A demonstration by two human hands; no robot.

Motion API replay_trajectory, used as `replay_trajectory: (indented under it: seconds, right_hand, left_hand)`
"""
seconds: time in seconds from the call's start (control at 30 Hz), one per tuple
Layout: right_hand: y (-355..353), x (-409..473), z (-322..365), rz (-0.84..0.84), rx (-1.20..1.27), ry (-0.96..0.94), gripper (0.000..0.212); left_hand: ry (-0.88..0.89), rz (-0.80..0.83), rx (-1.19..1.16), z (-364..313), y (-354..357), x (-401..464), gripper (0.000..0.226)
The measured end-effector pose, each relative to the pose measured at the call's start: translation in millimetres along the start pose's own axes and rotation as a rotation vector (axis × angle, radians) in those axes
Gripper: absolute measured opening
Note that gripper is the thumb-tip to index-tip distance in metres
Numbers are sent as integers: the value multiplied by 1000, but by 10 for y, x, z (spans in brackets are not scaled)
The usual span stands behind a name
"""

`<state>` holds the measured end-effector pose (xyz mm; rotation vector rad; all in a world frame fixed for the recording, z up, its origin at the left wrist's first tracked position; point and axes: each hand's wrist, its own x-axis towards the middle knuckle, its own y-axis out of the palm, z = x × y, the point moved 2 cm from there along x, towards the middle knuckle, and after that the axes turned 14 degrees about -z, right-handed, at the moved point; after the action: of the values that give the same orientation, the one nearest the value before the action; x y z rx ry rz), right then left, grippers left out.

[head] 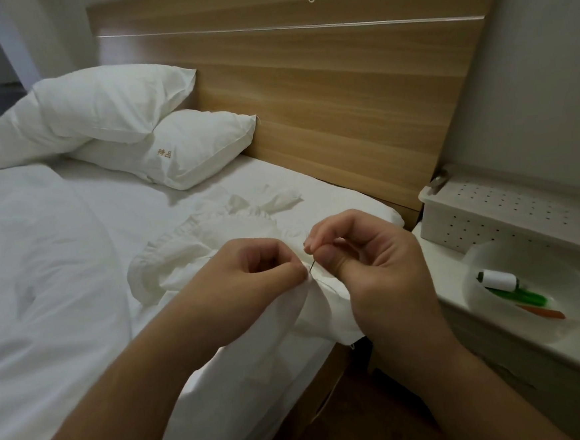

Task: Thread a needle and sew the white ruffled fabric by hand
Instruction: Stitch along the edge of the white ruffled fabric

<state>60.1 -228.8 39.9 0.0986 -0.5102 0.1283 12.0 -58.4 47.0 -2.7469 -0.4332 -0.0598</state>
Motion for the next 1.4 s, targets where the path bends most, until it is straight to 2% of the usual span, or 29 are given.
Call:
replay_trajectory:
  seconds: [0.13, 0.27, 0.33, 0.4, 0.47, 0.6, 0.67, 0.73, 0.83, 1.07, 1.2, 1.3, 1.33, 1.4]
  right_hand:
    - [-35, 51, 85, -74, 167, 117, 8]
    - [-88, 150, 172, -70, 452, 328, 13]
    - [-133, 192, 190, -73, 510, 397, 11]
    - [-194, 223, 154, -56, 430, 409, 8]
    - [-236, 244, 128, 21, 249, 351, 2]
    - [-253, 201, 129, 238, -494, -22, 27]
    - [-208, 160, 122, 320, -743, -141, 20]
    - [-173, 146, 72, 341, -885, -146, 13]
    - [-167, 167, 0, 277, -918, -142, 16]
    - [-202, 173, 16, -22, -768, -179, 12]
    - [-276, 198, 30, -198, -870, -172, 11]
    - [-317, 227, -21, -186, -1038, -16, 3]
    - [-317, 229, -33, -165, -1013, 37, 8]
    - [-319, 236, -30, -117, -791, 73, 24]
  left_hand:
    - [25, -63, 152, 22, -4, 17, 20]
    - [-35, -83, 138, 30, -18, 24, 20]
    - [-37, -84, 135, 28, -26, 30, 21]
    - [-32, -91, 151, 33, -29, 35, 21]
    - [-23, -95, 163, 36, -27, 37, 21]
    - [-3, -105, 164, 47, -19, 42, 20]
    - [17, -112, 164, 53, -15, 47, 17]
    - [46, -114, 154, 66, -11, 57, 13]
    - [112, -81, 134, 57, 1, 43, 9]
    - [186, -8, 146, 19, 10, 24, 12]
    - [164, -24, 159, 64, -11, 43, 13]
    - [145, -27, 164, 85, -21, 38, 14]
    - [142, -27, 165, 90, -24, 39, 14]
    - [145, -29, 171, 87, -20, 49, 14]
